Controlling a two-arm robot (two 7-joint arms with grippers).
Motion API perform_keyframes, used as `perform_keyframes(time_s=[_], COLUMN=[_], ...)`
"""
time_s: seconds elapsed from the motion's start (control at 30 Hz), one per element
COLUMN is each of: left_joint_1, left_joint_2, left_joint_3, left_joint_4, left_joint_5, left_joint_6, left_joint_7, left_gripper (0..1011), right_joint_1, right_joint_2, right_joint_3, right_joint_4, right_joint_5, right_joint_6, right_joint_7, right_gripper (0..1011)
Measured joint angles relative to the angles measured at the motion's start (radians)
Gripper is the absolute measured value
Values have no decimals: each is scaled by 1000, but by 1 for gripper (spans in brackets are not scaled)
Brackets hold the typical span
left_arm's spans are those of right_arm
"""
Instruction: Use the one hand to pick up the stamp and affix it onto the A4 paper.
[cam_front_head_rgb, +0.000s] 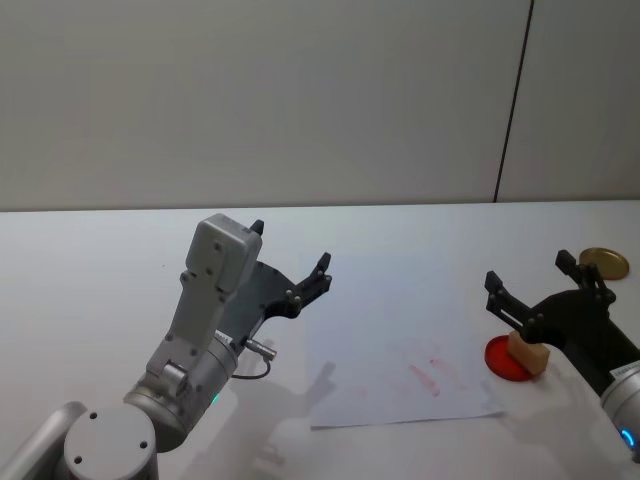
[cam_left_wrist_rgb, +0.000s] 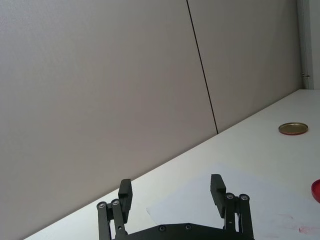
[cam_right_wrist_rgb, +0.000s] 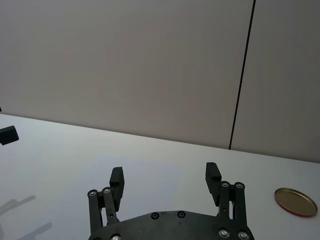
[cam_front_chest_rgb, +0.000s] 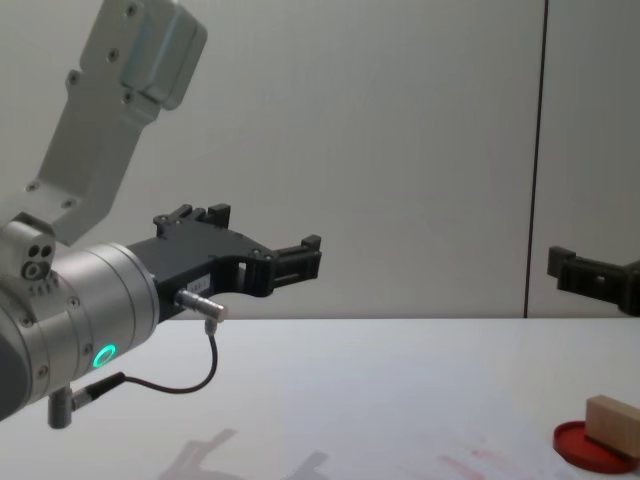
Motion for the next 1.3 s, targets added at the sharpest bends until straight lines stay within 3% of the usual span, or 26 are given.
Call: perform_keyframes(time_s=[0.77, 1.3], left_joint_1=[0, 0], left_joint_2=[0, 0], left_joint_3=[0, 0], left_joint_4=[0, 0], left_joint_5=[0, 0], left_joint_6=[0, 0], left_joint_7=[0, 0], left_gripper=[993, 993], right_joint_1=[2, 21], right_joint_2=[4, 59], right_joint_3=[4, 45], right_joint_4=[8, 94], right_joint_5=[2, 25], right_joint_6=[7, 72], right_joint_7=[10, 123], right_gripper=[1001, 1001])
